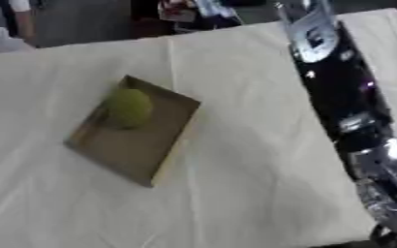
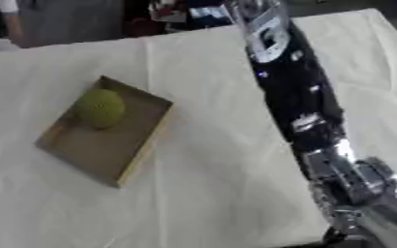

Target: Pick up objects on the table and place them in the box.

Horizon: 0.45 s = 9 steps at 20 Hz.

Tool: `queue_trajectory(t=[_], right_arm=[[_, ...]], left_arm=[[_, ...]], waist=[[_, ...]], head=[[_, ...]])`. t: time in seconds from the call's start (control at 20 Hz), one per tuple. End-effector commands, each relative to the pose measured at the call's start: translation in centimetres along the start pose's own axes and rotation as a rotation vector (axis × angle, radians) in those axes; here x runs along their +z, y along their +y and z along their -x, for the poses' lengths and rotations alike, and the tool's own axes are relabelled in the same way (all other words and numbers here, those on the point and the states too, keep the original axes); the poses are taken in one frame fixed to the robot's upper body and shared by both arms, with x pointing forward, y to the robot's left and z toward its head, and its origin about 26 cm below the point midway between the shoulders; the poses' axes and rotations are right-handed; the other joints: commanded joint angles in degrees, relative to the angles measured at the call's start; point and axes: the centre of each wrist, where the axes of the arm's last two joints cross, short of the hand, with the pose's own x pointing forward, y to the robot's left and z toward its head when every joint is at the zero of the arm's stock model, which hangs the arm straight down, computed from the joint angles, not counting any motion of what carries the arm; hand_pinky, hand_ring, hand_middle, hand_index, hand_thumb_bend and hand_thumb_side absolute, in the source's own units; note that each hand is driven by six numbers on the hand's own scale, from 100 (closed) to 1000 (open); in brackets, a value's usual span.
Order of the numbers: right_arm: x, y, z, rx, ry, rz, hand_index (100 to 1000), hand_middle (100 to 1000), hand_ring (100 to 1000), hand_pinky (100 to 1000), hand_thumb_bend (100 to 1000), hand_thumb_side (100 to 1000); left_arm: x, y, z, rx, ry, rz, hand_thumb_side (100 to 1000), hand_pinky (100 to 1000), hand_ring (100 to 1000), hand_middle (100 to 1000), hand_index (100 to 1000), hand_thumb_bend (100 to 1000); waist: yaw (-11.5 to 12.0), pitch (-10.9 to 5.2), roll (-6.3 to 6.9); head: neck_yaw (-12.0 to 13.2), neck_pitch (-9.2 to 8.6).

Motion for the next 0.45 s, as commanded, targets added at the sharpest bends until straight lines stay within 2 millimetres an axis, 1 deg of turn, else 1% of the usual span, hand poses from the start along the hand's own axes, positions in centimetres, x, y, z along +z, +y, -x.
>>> queue_trajectory(t=[0.05, 0.2, 0.25, 0.3, 0.45], right_arm=[[2.2, -7.5, -0.1, 0.058, 0.002, 0.155, 832, 775, 828, 788, 100, 124], [6.5, -12.2, 0.5, 0.094, 0.066, 0.283, 833, 778, 837, 790, 100, 155], [7.9, -13.5, 0.6, 0.106, 0.086, 0.328, 830, 782, 838, 793, 100, 596], [9.2, -14.7, 0.7, 0.120, 0.108, 0.371, 829, 776, 840, 796, 100, 180], [12.7, -17.5, 1.1, 0.165, 0.170, 0.480, 829, 777, 845, 801, 100, 207]], left_arm=[[-3.4, 0.5, -2.4, 0.012, -0.167, -0.069, 380, 786, 844, 731, 868, 100], [-3.5, 0.8, -2.7, -0.003, -0.184, -0.066, 378, 786, 843, 731, 867, 100], [-3.5, 0.9, -2.8, -0.007, -0.190, -0.068, 380, 786, 843, 731, 867, 100], [-3.5, 1.0, -2.9, -0.011, -0.194, -0.071, 384, 786, 843, 731, 867, 100], [-3.4, 1.5, -3.0, -0.030, -0.203, -0.076, 382, 786, 842, 730, 867, 100]], waist=[[-0.4, -1.27, -0.15], [-1.4, -1.44, -0.70], [-1.7, -1.47, -0.85], [-2.0, -1.52, -0.99], [-2.9, -1.75, -1.34]], head=[[1.2, 0.82], [2.7, 1.09], [3.1, 1.21], [3.7, 1.36], [5.2, 1.74]])
